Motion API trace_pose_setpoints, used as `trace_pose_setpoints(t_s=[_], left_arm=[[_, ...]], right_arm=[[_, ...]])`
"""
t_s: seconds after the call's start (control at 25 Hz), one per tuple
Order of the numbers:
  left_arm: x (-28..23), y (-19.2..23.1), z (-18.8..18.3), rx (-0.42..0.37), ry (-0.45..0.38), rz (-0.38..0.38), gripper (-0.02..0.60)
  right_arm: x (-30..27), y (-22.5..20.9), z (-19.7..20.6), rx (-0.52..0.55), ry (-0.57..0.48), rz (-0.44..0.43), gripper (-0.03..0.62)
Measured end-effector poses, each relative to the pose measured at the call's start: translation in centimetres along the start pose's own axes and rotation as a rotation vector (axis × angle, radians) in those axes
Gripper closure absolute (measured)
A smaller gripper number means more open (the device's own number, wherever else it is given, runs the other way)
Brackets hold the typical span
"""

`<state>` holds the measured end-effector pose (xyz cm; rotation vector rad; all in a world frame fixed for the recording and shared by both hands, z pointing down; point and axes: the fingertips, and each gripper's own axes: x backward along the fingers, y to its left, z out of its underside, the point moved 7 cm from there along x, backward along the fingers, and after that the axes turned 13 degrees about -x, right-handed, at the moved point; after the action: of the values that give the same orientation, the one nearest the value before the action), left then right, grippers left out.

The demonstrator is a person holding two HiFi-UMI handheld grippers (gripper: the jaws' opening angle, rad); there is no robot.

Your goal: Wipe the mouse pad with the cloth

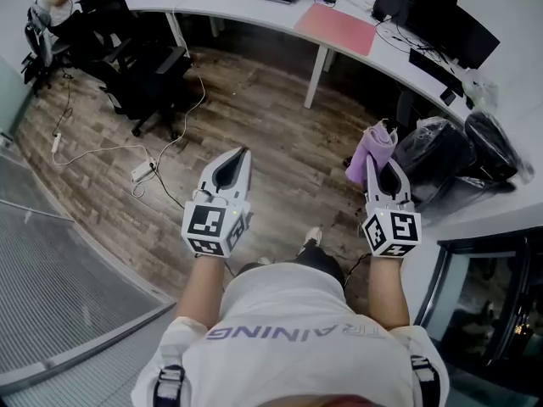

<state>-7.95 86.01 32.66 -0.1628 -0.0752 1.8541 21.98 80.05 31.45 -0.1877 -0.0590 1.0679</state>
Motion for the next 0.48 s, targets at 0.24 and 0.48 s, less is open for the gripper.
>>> trace_pose_setpoints(t_s=[0.24,0.48], left_arm=[[-0.8,1.1,1.1,0.022,0.019,0.011,0.549],[-3.5,3.1,1.4,0.025,0.035,-0.004,0.549]], right_arm=[[-1.6,0.2,0.5,-0.027,0.011,-0.015,0.500],[-5.9,-0.6,0.5,-0.038,0.022,-0.038,0.500]])
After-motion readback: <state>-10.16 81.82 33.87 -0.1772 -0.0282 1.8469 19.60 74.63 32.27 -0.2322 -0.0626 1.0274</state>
